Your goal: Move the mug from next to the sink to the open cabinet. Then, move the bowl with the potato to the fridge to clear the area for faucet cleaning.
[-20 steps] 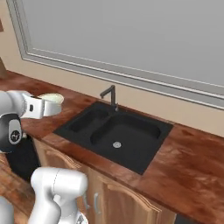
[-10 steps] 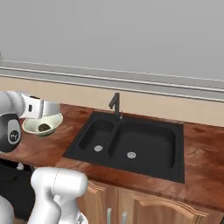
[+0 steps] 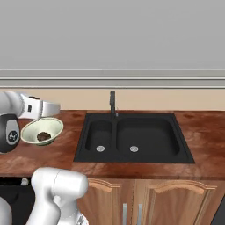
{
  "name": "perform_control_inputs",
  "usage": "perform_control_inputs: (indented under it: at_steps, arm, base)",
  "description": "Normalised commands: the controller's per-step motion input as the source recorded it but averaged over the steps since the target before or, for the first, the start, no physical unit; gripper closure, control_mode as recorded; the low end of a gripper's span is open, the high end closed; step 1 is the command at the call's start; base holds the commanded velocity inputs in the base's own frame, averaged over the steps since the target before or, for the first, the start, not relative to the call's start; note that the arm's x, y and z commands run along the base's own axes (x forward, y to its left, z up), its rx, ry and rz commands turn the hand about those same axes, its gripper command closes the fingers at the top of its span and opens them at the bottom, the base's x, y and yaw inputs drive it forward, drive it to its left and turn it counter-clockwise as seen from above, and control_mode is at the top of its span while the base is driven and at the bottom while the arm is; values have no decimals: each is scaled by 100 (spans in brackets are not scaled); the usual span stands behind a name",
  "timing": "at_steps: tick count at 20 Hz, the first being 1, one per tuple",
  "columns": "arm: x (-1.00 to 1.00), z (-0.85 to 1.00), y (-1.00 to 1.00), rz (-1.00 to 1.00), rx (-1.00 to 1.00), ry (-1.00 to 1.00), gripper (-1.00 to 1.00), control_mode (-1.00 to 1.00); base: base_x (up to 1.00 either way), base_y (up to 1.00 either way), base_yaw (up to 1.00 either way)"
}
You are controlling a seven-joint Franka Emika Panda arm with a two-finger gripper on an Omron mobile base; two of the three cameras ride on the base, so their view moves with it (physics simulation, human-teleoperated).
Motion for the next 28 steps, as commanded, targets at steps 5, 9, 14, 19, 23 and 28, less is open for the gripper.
perform_control_inputs:
  at_steps: [5,9,14,19,23,28]
  arm:
    - [64,-7,-7,-2,7,45,-100,-100]
    - [100,-24,-10,-4,26,88,-100,-100]
    - [85,-75,0,0,24,87,-100,-100]
    - [28,-84,4,0,10,35,-100,-100]
    - [64,-82,52,0,0,-3,-100,-100]
    - [42,-55,96,2,0,-2,-100,-100]
  base:
    - [9,0,0]
    - [0,0,0]
    - [0,0,0]
    - [0,0,0]
    - [0,0,0]
    - [0,0,0]
